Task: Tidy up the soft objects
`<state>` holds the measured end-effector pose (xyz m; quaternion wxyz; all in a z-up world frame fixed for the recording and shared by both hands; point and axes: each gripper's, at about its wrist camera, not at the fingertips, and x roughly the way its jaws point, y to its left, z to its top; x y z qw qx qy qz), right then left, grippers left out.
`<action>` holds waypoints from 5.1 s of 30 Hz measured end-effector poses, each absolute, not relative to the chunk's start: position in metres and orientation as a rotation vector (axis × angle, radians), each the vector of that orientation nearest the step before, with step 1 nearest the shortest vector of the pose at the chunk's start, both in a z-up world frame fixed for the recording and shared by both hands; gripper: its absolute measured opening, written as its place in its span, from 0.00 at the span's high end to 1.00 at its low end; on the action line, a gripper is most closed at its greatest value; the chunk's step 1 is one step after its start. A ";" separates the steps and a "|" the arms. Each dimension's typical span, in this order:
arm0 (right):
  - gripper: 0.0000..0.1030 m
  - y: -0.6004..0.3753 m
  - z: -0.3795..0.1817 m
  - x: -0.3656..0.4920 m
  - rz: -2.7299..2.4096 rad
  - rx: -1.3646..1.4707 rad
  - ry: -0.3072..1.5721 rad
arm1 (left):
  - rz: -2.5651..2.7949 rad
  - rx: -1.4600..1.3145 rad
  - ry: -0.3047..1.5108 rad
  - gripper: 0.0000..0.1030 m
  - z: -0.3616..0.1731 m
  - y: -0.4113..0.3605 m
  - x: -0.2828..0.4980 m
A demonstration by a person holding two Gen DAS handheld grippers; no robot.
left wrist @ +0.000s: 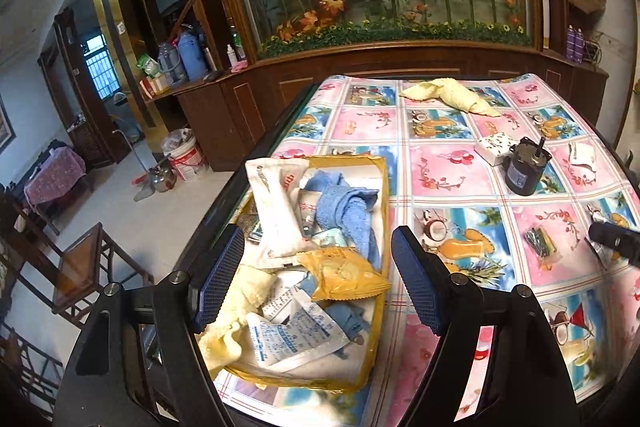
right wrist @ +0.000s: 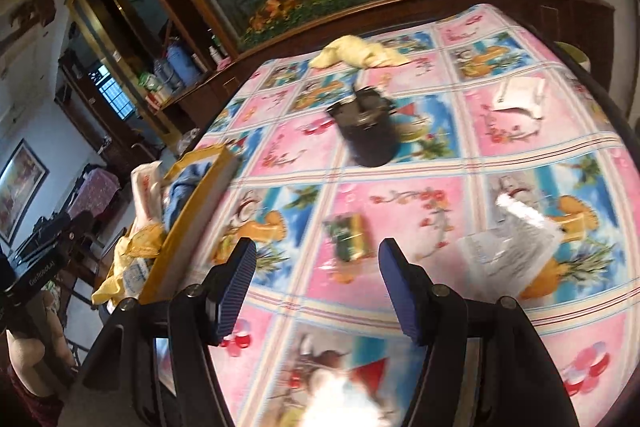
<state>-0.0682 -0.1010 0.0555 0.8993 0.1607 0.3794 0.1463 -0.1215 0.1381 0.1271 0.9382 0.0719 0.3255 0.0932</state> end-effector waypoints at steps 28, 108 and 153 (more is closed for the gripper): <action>0.33 -0.156 0.023 -0.036 0.111 0.168 0.947 | -0.344 -0.117 0.966 0.25 0.057 0.055 -0.066; 0.47 0.188 0.074 -0.004 0.706 0.096 0.934 | 0.123 -0.432 0.595 0.50 0.083 0.331 -0.129; 0.23 0.069 0.059 -0.096 0.451 0.057 0.743 | 0.260 0.111 0.587 0.18 0.121 0.148 -0.147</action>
